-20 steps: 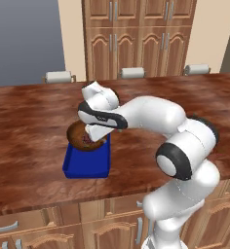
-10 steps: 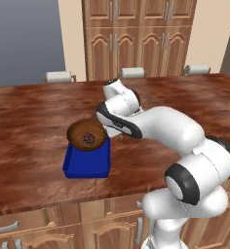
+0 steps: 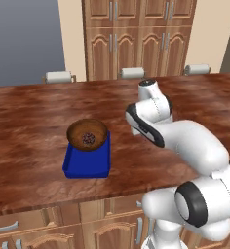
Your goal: Place the bowl with cake and the cupcake onto the tray.
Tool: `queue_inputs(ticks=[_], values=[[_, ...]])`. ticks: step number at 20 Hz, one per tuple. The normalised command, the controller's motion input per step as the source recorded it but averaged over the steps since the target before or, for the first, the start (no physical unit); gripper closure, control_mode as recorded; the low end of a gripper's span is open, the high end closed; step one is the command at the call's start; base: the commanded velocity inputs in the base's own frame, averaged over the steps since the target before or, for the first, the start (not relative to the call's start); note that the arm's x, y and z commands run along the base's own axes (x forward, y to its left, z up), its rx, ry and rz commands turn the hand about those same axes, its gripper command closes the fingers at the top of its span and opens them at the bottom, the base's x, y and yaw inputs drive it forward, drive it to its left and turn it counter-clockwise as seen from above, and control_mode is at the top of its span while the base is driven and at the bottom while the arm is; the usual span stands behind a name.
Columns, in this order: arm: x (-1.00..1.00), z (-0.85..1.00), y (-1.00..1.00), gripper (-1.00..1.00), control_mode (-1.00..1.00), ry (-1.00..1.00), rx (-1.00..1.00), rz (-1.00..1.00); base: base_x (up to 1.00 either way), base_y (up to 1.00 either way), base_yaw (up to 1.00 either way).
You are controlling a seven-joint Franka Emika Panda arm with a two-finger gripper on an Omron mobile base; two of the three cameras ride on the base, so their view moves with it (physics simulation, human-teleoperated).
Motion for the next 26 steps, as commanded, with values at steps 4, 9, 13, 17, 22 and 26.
queue_inputs(ticks=[4,9,13,17,22,26], values=[[0.00,0.01,-0.83,-1.00,-1.00,-0.04,0.11,0.00,0.00,0.00,0.00],[0.00,0.02,-0.77,-1.00,-1.00,0.00,0.09,-0.01,0.00,0.00,0.00],[0.00,0.06,-0.58,-1.00,-1.00,0.00,0.02,0.00,0.00,0.00,0.00],[0.00,0.09,-0.56,-1.00,-1.00,0.03,0.02,-0.02,0.00,0.00,0.00],[-0.01,0.00,-0.59,-1.00,-1.00,0.03,0.00,-0.04,0.00,0.00,0.00],[0.00,0.00,-0.52,-1.00,-1.00,0.04,0.04,-0.04,0.00,0.00,0.00]])
